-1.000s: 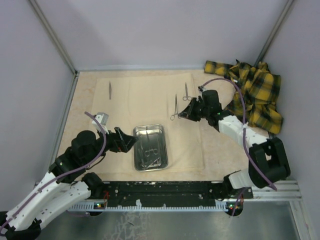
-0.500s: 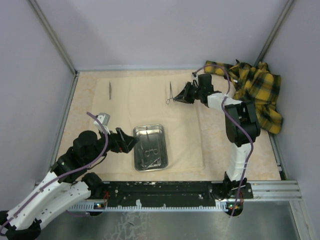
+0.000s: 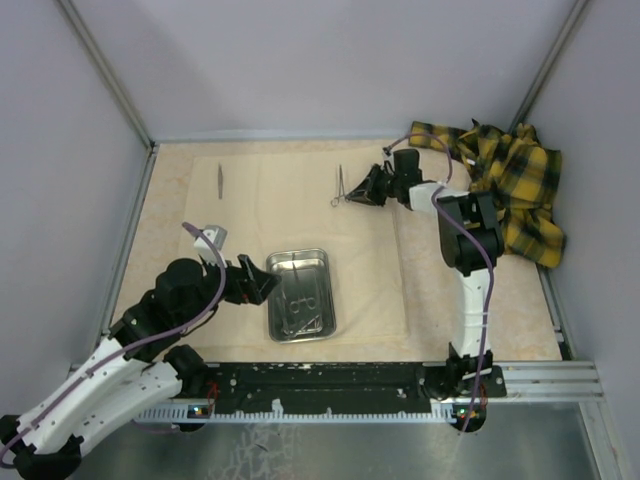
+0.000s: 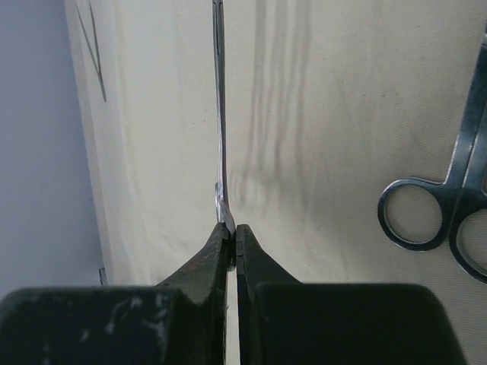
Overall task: Open and lay out the surgical kit
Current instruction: Place the medical item in the surgical kit.
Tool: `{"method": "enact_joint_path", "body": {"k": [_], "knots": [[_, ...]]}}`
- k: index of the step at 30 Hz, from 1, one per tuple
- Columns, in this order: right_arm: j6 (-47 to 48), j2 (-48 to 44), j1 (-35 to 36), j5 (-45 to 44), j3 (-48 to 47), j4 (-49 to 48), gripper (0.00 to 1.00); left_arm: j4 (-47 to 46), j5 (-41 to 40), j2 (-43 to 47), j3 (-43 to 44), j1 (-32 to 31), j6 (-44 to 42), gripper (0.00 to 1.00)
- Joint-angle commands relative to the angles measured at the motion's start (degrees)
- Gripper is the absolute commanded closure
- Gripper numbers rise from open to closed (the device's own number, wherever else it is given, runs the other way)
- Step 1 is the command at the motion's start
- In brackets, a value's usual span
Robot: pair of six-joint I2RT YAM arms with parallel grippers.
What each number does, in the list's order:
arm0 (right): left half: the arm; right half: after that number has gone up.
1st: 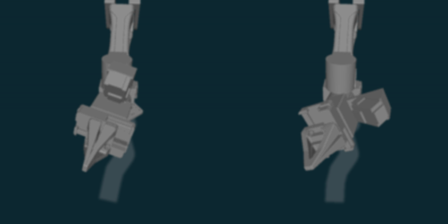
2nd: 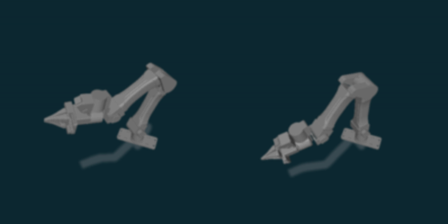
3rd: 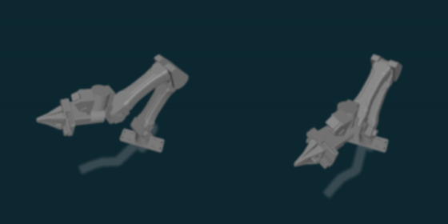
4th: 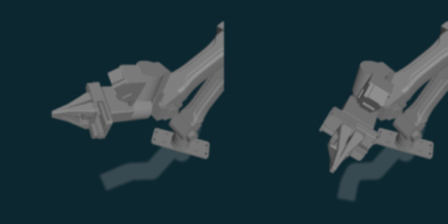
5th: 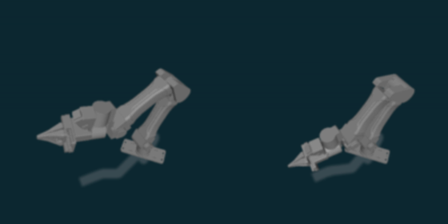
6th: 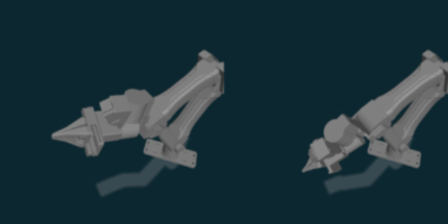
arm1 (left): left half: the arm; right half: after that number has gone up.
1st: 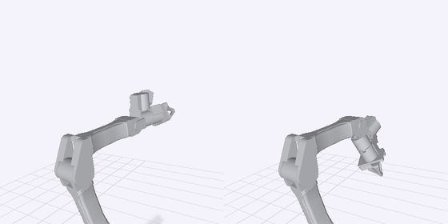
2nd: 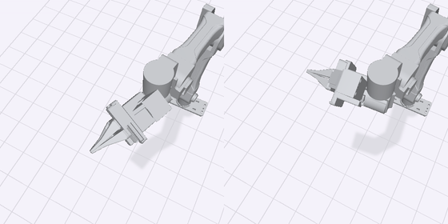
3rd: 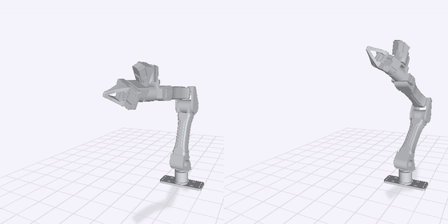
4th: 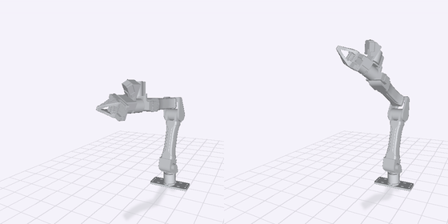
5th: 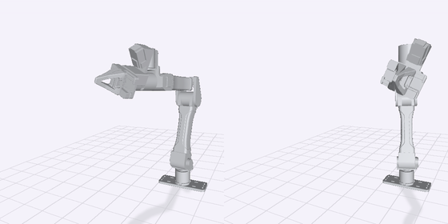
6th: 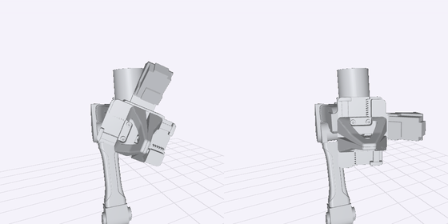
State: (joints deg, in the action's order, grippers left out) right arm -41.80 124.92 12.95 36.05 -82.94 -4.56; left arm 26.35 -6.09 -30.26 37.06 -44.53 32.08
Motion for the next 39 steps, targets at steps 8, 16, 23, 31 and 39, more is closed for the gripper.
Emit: {"method": "enact_joint_path", "body": {"k": [8,16,23,31,39], "knots": [[0.29,1.56,-1.90,1.40,-4.71,-0.04,1.00,-3.49,-0.68,-1.29,-0.82,-0.20,-1.45,0.01],[1.77,3.72,-1.90,0.79,-8.57,4.42,1.00,-3.32,-1.01,-1.29,-0.54,-0.16,-1.57,0.01],[2.52,4.75,-1.90,0.12,-10.05,6.63,0.94,-3.32,-1.12,-1.46,-0.17,-0.16,-1.70,0.01],[4.17,4.31,-1.89,-1.77,-11.94,11.32,0.84,-3.28,-1.21,-1.64,0.19,-0.20,-1.87,0.01],[6.36,2.06,-1.92,-3.90,-13.47,16.75,0.69,-3.34,-0.87,-1.73,0.37,-0.18,-1.76,0.01]]}}
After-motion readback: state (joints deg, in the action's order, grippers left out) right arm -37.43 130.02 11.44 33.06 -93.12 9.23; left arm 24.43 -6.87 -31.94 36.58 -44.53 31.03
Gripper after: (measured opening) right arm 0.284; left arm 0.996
